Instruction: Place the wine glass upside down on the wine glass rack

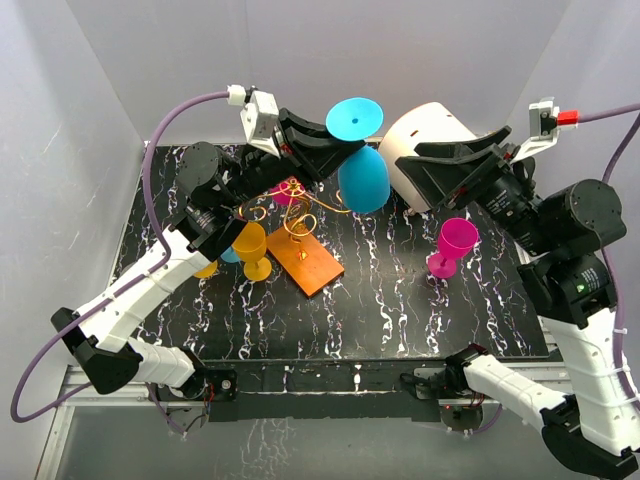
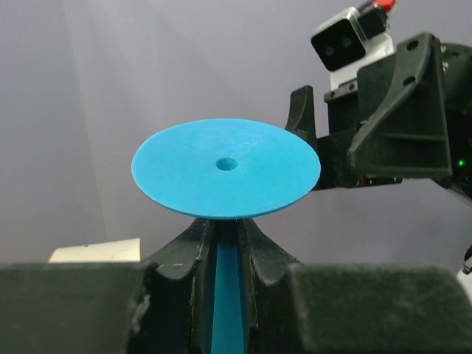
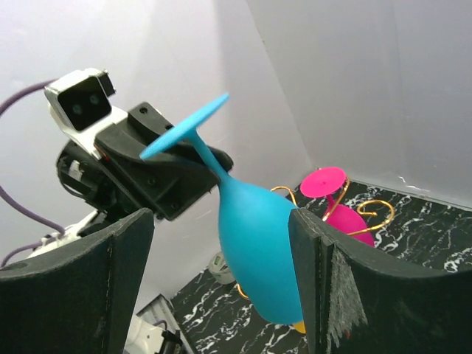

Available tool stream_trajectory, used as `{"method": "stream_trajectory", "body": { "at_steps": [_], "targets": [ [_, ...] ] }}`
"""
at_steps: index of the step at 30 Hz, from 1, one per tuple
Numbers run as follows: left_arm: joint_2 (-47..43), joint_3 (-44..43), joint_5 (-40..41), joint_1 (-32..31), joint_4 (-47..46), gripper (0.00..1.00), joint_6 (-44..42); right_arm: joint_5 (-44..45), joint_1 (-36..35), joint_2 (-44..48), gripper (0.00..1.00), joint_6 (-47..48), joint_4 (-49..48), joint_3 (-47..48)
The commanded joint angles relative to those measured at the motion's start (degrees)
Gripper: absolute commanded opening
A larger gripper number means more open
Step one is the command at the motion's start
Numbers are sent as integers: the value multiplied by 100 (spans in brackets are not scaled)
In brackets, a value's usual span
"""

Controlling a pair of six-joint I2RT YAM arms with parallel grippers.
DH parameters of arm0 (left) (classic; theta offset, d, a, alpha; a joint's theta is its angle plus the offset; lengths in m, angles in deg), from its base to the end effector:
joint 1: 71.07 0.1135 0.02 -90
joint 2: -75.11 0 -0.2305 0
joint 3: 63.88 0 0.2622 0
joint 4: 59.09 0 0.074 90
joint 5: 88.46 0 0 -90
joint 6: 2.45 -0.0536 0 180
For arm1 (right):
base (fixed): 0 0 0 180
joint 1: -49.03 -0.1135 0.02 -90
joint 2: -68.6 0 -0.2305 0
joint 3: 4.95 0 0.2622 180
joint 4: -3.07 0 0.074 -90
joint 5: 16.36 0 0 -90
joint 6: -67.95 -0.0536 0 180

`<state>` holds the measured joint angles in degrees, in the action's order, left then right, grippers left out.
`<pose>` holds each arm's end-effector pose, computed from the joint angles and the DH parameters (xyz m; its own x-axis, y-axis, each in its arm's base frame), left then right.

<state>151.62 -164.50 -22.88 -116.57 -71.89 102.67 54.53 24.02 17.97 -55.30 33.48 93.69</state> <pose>0.1971 -0.2322 0.5185 0.1765 -0.5185 -0.8367 0.9604 0.2768 0.0311 0.1448 0.0869 0.5243 -0.1449 0.5041 -0.8514 -0.7208 0.5357 0.4398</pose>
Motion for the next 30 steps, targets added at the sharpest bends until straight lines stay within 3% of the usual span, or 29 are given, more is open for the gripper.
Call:
{"method": "stream_trajectory", "body": {
  "at_steps": [1, 7, 11, 21, 30],
  "targets": [
    [-126, 20, -712, 18, -479, 0, -470, -214, 1, -94, 72, -252, -39, 553],
    [-48, 63, -988, 17, -576, 0, -722, 50, 1, -272, 71, -662, 121, 797],
    [8, 59, -1179, 15, -543, 0, -952, 656, -3, -547, 67, -865, 762, 1106],
    [162, -55, -1286, 14, -251, 0, -1411, 173, -7, -596, 67, -1123, 385, 997],
    [290, -94, -1627, 14, -133, 0, -1648, 56, -8, -671, 46, -1396, 550, 813]
  ]
}}
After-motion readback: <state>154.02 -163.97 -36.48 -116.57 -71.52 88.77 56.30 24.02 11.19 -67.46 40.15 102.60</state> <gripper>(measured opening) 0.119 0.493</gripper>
